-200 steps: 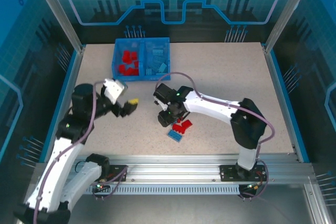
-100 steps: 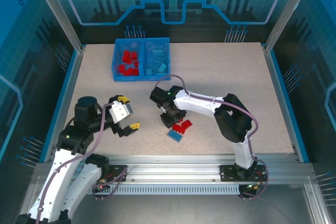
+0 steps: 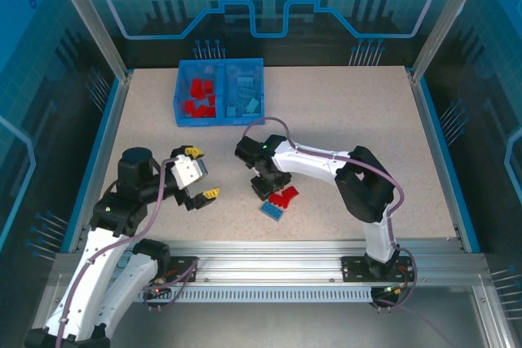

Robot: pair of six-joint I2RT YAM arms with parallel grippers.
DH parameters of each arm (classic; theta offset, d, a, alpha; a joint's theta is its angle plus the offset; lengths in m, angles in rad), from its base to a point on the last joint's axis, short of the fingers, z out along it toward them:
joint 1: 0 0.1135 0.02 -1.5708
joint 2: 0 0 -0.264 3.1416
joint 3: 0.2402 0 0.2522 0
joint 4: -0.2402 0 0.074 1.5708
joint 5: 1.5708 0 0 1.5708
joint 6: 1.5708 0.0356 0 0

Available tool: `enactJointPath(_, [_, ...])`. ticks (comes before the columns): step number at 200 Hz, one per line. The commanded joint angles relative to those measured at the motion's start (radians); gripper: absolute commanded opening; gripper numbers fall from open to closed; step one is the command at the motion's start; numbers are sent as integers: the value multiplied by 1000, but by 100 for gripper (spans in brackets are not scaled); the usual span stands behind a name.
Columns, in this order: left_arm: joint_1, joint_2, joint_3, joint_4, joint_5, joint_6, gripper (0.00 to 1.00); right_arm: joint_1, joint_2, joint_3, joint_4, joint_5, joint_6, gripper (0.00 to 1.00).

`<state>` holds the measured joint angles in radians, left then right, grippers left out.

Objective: Sort the legos into containers by color

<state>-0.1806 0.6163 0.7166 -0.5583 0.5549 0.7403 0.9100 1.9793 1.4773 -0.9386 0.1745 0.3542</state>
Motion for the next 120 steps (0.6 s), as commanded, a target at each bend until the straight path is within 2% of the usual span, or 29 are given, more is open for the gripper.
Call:
enactJointPath(1, [-7, -1, -22, 44, 37, 0, 99, -1, 5, -22, 12, -12, 4, 67])
enactJointPath(40, [-7, 7, -31, 63, 31, -2, 99, -54, -3, -69, 46, 16, 35, 81])
enactJointPath(80, [-7, 8, -37, 63, 24, 7, 99, -97, -42, -95, 25, 77, 43, 80])
enactJointPath(120, [-7, 5, -48, 64, 20, 4, 99, -36, -112, -42, 19, 28, 30, 79])
